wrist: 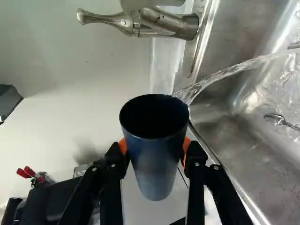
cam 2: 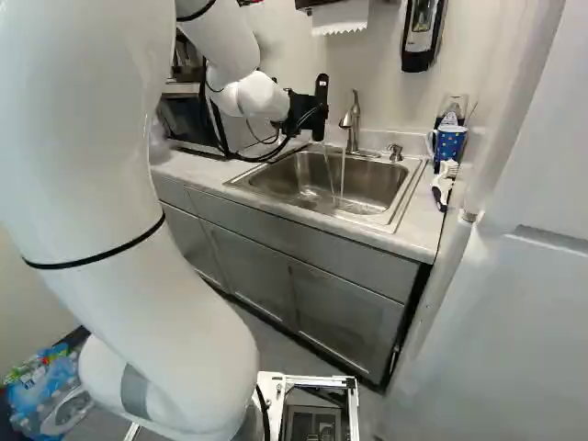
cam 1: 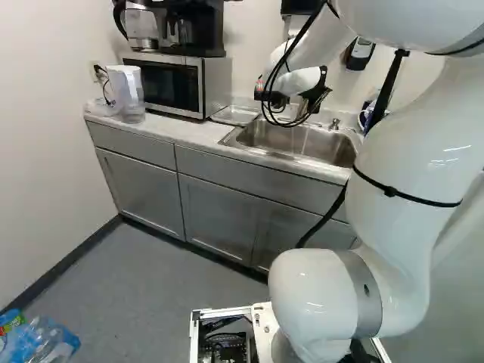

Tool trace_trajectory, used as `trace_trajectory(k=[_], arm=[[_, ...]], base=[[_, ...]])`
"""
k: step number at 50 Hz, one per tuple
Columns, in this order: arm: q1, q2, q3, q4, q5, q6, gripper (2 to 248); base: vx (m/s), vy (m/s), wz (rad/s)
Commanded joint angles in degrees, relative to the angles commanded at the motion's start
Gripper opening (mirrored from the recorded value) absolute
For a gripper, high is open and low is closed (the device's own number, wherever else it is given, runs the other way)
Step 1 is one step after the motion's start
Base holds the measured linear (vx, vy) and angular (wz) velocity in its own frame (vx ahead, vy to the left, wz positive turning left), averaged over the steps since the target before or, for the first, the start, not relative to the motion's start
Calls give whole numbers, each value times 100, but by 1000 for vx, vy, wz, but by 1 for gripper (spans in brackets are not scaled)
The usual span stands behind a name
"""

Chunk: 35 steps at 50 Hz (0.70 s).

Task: Rinse the cup and place it in the tray

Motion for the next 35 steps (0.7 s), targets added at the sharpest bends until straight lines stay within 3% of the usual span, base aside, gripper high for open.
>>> trace_trajectory(k=[13,28,35], arm=[[0,0,0,0,0,12,124],[0,0,0,0,0,730,124],[0,0,0,0,0,730,124]], base=[[0,0,0],[0,0,0],[0,0,0]])
